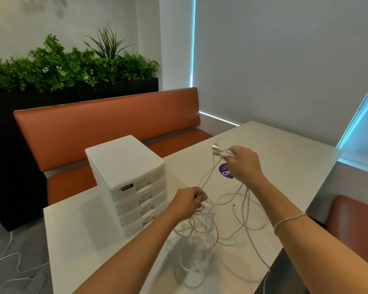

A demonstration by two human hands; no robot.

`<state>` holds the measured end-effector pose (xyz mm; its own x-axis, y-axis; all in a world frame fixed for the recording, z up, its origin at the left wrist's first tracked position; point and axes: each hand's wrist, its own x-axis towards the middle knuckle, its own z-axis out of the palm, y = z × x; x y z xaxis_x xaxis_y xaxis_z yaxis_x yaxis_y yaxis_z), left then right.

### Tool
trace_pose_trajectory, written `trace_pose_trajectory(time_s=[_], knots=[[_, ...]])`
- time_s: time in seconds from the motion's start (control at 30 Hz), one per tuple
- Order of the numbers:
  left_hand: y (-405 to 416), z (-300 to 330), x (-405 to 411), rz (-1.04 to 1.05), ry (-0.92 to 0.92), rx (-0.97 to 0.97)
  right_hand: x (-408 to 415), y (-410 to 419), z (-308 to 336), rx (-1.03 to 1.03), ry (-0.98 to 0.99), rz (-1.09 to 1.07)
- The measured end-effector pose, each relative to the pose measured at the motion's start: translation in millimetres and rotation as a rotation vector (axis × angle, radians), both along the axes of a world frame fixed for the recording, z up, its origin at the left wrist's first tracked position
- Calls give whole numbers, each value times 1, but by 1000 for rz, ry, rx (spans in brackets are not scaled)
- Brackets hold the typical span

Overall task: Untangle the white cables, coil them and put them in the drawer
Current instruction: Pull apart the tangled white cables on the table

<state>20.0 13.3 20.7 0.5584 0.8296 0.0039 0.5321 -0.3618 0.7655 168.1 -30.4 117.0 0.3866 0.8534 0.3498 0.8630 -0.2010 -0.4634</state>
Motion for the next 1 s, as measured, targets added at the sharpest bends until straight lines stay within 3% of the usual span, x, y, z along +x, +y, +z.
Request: trace_pose_trajectory(time_s=[0.13,0.43,0.53,0.67,0.8,0.9,1.0], knots=[[-2,-36,-16,-9,196,-7,24,-1,14,159,99,-142],[-6,-68,-30,-106,447,32,50,-3,24,320,206,-293],[-3,-71,-35,-74,429,30,57,-3,24,237,208,-363],[5,-53,-28,-40,355,-16,56,-7,8,-37,180,-461],[11,-23,-14,6,236,71,28,-4,-13,-102,60,-166],[9,7,3,-44,133,106,1,-4,-26,-120,139,145],[6,28,15,-103,82,131,-6,-3,-31,-239,160,220]])
